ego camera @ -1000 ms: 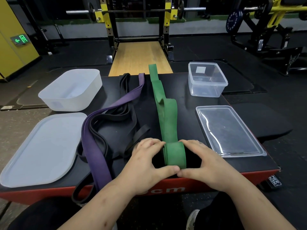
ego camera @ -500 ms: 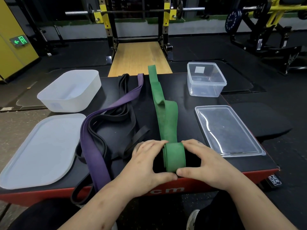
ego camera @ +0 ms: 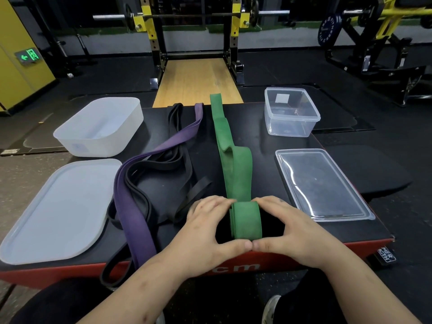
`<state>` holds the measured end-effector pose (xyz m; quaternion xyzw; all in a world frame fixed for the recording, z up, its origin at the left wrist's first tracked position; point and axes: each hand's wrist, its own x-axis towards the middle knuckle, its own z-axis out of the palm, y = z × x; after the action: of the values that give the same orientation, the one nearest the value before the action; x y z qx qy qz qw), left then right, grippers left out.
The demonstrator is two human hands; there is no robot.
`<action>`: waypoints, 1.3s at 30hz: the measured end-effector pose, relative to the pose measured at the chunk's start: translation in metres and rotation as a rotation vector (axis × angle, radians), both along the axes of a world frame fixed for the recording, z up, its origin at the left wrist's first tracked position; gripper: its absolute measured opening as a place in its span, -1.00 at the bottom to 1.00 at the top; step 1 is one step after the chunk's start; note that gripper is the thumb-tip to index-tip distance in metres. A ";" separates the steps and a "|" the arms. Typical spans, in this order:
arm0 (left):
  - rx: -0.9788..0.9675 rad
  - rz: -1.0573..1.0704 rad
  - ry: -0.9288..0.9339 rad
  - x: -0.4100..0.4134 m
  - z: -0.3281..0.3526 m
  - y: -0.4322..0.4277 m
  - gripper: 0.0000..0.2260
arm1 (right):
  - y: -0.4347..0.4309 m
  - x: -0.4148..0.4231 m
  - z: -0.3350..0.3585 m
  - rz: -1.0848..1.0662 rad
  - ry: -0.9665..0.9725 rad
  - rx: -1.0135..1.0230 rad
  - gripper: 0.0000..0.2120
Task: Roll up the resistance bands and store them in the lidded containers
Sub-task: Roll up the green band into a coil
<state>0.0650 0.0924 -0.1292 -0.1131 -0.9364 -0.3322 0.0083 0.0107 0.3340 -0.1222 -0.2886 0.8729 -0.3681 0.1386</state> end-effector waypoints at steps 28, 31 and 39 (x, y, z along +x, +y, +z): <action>0.079 0.057 0.002 -0.001 -0.002 -0.001 -0.12 | -0.035 -0.071 0.030 -0.592 -0.310 -0.270 -0.47; 0.085 0.064 -0.008 -0.001 -0.001 -0.001 -0.11 | -0.059 -0.101 0.023 -0.493 -0.470 -0.306 -0.56; 0.059 0.046 -0.049 -0.014 0.014 -0.004 -0.10 | -0.075 -0.130 0.021 -0.398 -0.688 -0.726 -0.76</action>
<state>0.0511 0.0885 -0.1157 -0.0832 -0.9284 -0.3621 -0.0039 -0.1192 0.2585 -0.1011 -0.0097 0.6316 -0.7386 0.2354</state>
